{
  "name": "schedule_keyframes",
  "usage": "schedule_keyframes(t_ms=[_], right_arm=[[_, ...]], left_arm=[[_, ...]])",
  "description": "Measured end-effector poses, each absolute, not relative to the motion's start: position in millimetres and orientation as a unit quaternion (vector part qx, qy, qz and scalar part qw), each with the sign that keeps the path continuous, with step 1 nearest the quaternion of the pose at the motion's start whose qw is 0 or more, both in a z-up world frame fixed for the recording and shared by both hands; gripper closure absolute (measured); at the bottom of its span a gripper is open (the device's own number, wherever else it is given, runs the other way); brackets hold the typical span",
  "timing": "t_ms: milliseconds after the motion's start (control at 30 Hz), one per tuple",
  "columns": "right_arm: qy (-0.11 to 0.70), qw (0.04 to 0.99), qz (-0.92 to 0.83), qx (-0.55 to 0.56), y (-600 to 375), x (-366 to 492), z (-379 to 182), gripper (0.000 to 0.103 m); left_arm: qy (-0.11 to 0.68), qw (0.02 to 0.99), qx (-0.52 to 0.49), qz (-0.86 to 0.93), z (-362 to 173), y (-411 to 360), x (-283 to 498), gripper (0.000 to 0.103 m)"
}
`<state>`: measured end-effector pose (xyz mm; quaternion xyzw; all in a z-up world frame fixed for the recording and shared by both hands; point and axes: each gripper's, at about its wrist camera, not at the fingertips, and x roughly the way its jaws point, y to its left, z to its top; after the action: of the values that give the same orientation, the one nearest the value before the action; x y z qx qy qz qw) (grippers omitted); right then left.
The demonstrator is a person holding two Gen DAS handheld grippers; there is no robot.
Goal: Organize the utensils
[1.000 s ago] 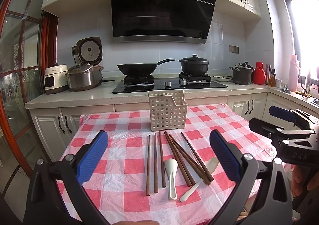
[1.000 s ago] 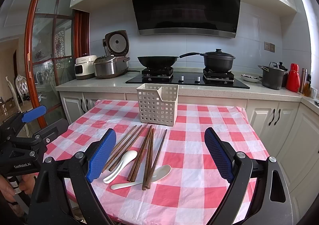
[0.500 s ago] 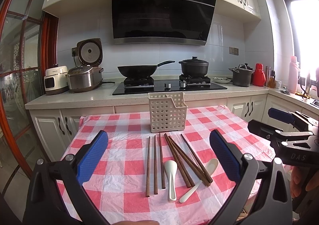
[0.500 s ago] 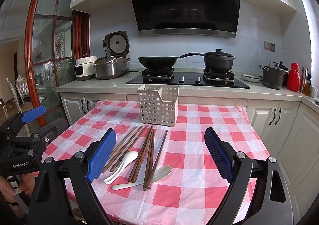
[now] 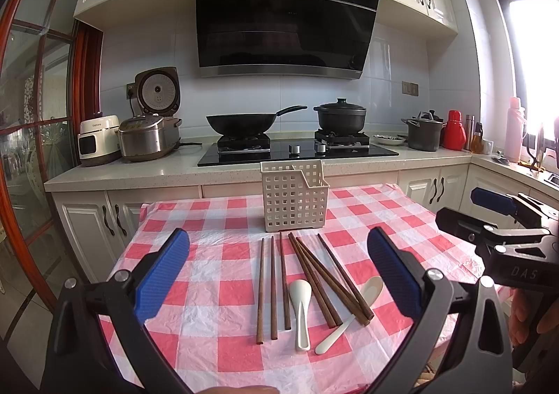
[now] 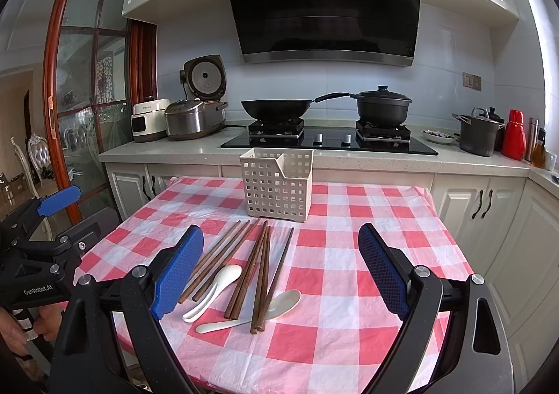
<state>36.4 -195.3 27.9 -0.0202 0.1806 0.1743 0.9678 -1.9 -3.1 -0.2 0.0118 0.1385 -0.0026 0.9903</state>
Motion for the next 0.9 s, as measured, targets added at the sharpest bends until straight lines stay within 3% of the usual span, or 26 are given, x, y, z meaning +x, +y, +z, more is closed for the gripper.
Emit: schedule_keyframes(t_ms=[900], right_arm=[[0.190,0.965,0.179,-0.018,-190.4,35.5,18.5,0.018]], left_arm=[[0.143,0.990,0.011,-0.004,-2.9,-1.4,-1.8,0.005]])
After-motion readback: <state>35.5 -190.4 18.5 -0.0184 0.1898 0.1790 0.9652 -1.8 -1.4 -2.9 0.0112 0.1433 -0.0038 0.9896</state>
